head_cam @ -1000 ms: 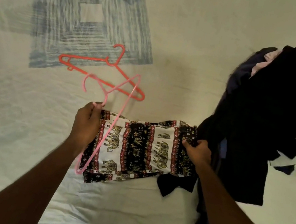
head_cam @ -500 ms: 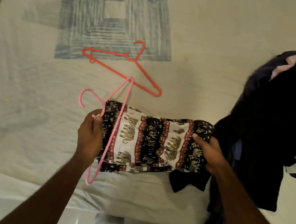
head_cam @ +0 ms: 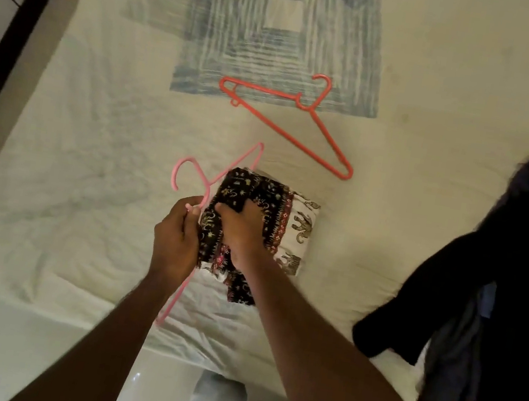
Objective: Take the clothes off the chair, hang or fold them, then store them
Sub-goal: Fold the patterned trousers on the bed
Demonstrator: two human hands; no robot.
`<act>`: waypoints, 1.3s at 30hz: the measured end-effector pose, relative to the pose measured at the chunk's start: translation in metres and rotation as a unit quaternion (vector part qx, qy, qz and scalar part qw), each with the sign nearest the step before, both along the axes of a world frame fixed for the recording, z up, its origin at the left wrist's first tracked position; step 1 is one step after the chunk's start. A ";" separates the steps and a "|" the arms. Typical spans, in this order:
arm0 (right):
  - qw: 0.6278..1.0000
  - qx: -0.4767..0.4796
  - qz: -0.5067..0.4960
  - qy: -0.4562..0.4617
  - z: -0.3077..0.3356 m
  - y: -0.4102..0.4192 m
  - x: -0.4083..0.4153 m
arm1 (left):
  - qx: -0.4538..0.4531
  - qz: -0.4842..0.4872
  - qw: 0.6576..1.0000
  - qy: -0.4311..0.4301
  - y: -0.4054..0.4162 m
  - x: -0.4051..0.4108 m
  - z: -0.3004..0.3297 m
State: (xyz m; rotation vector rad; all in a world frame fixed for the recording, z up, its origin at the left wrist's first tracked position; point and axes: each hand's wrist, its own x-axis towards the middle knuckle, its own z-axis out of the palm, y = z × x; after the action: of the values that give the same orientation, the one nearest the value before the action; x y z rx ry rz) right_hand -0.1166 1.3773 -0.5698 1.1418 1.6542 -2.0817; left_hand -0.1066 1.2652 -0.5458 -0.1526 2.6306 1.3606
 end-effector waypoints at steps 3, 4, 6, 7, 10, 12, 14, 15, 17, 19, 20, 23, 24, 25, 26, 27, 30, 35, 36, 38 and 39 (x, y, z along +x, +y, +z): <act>0.999 0.014 0.026 -0.034 -0.026 -0.025 -0.020 | -0.011 -0.042 0.999 0.000 -0.023 -0.003 -0.005; 0.998 -0.026 0.041 -0.034 -0.032 -0.031 -0.026 | -0.007 -0.047 0.999 -0.003 -0.027 -0.004 -0.007; 0.989 -0.117 0.079 -0.042 -0.036 -0.045 -0.037 | 0.002 -0.032 0.999 -0.010 -0.038 -0.008 -0.011; 0.982 -0.155 0.093 -0.053 -0.036 -0.050 -0.041 | 0.004 -0.026 1.000 -0.009 -0.043 -0.011 -0.013; 0.957 -0.268 0.083 -0.067 -0.040 -0.061 -0.051 | 0.023 -0.039 0.999 -0.005 -0.051 -0.016 -0.014; 0.932 -0.353 0.060 -0.053 -0.038 -0.069 -0.055 | 0.037 -0.046 0.998 -0.001 -0.056 -0.019 -0.014; 0.906 -0.408 0.104 -0.032 -0.037 -0.078 -0.056 | 0.049 -0.038 0.998 -0.004 -0.057 -0.023 -0.015; 0.898 -0.416 0.142 -0.020 -0.035 -0.081 -0.055 | 0.054 -0.032 0.998 -0.011 -0.058 -0.025 -0.016; 0.915 -0.346 0.205 -0.026 -0.029 -0.078 -0.054 | 0.055 -0.027 0.998 -0.017 -0.060 -0.027 -0.018; 0.949 -0.190 0.252 0.008 -0.024 -0.068 -0.051 | 0.062 -0.026 0.998 -0.015 -0.063 -0.025 -0.022; 0.962 -0.099 0.251 0.037 -0.023 -0.059 -0.045 | 0.064 -0.023 0.997 -0.018 -0.065 -0.023 -0.023; 0.947 0.218 0.191 0.135 -0.026 -0.020 -0.015 | 0.052 0.002 0.998 -0.030 -0.065 -0.019 -0.029; 0.922 0.305 0.189 0.148 -0.030 -0.005 -0.006 | 0.054 0.009 0.998 -0.035 -0.064 -0.019 -0.030; 0.903 0.357 0.205 0.124 -0.032 0.010 0.003 | 0.061 0.011 0.997 -0.040 -0.062 -0.018 -0.030; 0.885 0.384 0.253 0.068 -0.037 0.023 0.009 | 0.068 0.010 0.997 -0.043 -0.060 -0.017 -0.029; 0.854 0.406 0.324 0.008 -0.040 0.033 0.014 | 0.073 0.005 0.996 -0.045 -0.058 -0.017 -0.029; 0.734 0.493 0.467 -0.005 -0.048 0.033 0.023 | 0.059 -0.007 0.998 -0.034 -0.054 -0.017 -0.026; 0.698 0.549 0.441 0.130 -0.061 0.019 0.015 | 0.051 -0.025 0.998 -0.029 -0.052 -0.019 -0.022; 0.705 0.542 0.437 0.135 -0.059 0.018 0.009 | 0.051 -0.027 0.998 -0.023 -0.052 -0.019 -0.021; 0.734 0.520 0.414 0.141 -0.054 0.016 0.000 | 0.041 -0.026 0.999 -0.014 -0.053 -0.021 -0.019; 0.745 0.517 0.392 0.154 -0.051 0.014 -0.004 | 0.031 -0.030 0.999 -0.007 -0.054 -0.022 -0.018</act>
State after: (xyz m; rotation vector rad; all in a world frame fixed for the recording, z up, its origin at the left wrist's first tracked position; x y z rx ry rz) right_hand -0.1208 1.3917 -0.6206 0.0696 2.8808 -0.7467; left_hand -0.1287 1.2117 -0.5635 -0.0748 2.5574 1.4142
